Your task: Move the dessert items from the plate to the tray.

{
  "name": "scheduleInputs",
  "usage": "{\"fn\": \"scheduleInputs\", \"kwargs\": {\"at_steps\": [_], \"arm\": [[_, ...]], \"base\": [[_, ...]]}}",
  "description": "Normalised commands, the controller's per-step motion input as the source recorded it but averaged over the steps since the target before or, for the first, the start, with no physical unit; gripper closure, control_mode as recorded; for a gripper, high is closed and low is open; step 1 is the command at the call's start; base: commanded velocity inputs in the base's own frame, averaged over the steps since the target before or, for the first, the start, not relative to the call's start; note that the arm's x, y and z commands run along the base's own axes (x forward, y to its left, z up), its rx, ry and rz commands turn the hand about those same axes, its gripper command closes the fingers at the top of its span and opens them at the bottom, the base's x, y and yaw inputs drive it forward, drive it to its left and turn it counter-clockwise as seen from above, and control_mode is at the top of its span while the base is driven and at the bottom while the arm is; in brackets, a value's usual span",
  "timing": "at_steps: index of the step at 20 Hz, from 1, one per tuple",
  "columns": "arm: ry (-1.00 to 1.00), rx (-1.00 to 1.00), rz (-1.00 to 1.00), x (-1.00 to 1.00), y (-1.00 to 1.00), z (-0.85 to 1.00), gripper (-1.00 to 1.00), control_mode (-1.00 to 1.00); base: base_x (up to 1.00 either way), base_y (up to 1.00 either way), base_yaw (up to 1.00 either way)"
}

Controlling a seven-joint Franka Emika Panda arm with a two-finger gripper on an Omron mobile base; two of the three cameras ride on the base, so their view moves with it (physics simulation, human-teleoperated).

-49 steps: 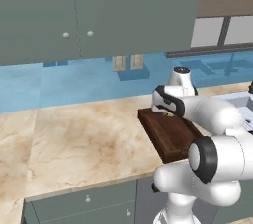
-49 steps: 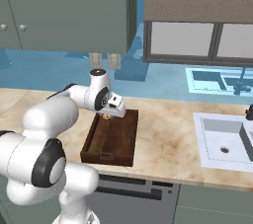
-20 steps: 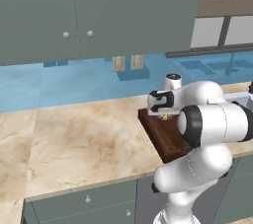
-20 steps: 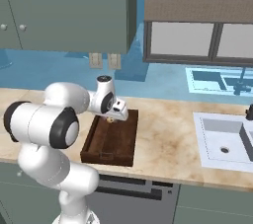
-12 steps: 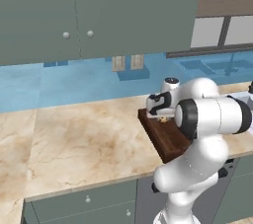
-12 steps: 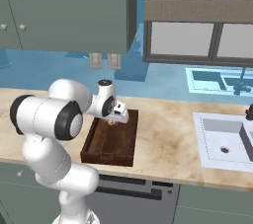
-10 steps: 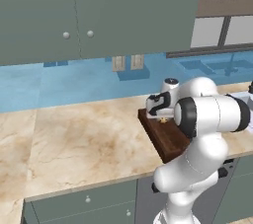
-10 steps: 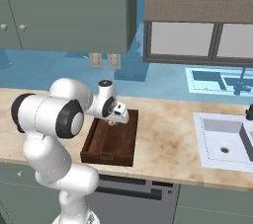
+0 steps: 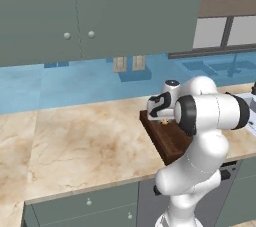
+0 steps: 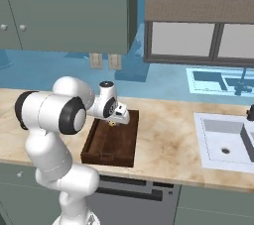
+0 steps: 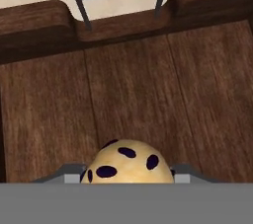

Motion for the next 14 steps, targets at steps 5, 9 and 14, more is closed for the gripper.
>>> {"fn": "scheduleInputs", "kwargs": {"at_steps": [5,9,14], "arm": [[0.0,0.0,0.0,0.0,0.0,-0.01,-1.0,-1.0],[-0.01,0.0,-0.01,-0.12,0.0,0.14,-1.0,-1.0],[-0.02,0.0,0.0,-0.26,0.0,0.58,-1.0,-1.0]], "base": [[0.0,0.0,0.0],[0.0,0.0,0.0],[0.0,0.0,0.0]]}}
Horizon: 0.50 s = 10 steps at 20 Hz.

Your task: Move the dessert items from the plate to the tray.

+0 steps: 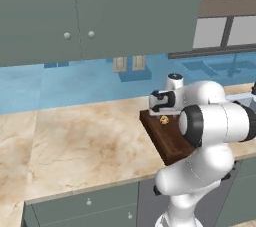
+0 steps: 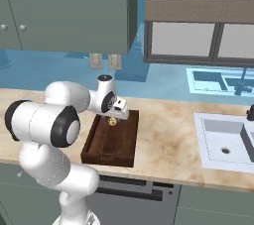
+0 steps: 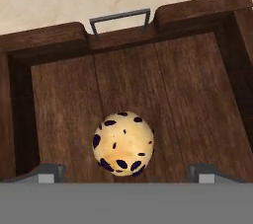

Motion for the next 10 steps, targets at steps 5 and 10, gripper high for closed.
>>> {"fn": "scheduleInputs", "kwargs": {"at_steps": [5,10], "arm": [[-0.02,0.0,0.0,-0.52,0.0,0.62,-1.0,-1.0],[0.0,0.0,0.0,-0.61,0.0,0.38,-1.0,-1.0]], "base": [[0.0,0.0,0.0],[0.0,0.0,0.0]]}}
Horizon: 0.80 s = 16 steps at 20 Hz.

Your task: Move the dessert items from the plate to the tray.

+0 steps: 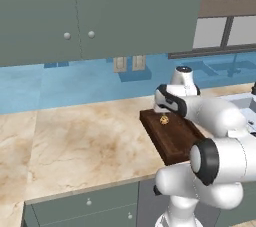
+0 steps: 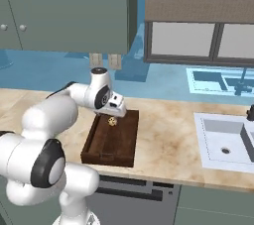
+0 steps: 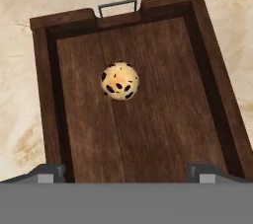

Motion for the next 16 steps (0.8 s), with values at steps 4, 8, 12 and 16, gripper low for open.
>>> {"fn": "scheduleInputs", "kwargs": {"at_steps": [4,8,12,16], "arm": [[-0.01,0.0,0.0,-0.85,0.0,0.03,-1.0,-1.0],[-0.02,0.0,0.0,-1.0,0.0,0.02,-1.0,-1.0],[0.0,0.0,0.0,-0.94,0.0,0.21,-1.0,-1.0],[0.01,-0.06,0.0,-0.79,0.08,0.6,-1.0,-1.0]], "base": [[0.0,0.0,0.0],[0.0,0.0,0.0],[0.0,0.0,0.0],[0.0,0.0,0.0]]}}
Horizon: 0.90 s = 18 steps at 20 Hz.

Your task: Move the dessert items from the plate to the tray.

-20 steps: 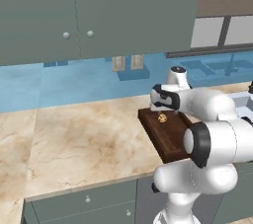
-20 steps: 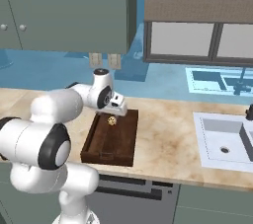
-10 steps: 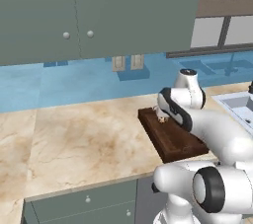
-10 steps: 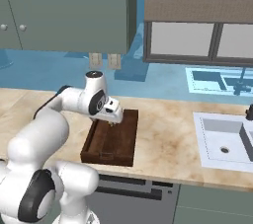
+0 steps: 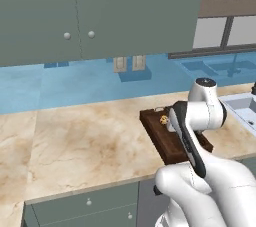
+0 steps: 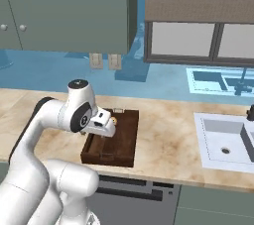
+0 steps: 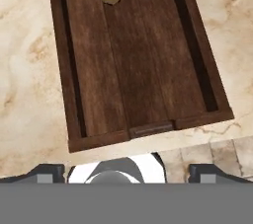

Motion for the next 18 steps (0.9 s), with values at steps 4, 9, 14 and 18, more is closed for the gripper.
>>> {"fn": "scheduleInputs", "kwargs": {"at_steps": [4,9,14,18], "arm": [[0.04,-0.04,-0.02,-0.43,0.09,0.71,-1.0,-1.0],[0.0,0.0,-0.06,-0.47,0.05,0.44,-1.0,-1.0],[-0.01,0.03,-0.02,-0.31,0.0,0.02,-1.0,-1.0],[0.0,0.0,0.0,-0.06,0.0,0.01,-1.0,-1.0]], "base": [[0.0,0.0,0.0],[0.0,0.0,0.0],[0.0,0.0,0.0],[0.0,0.0,0.0]]}}
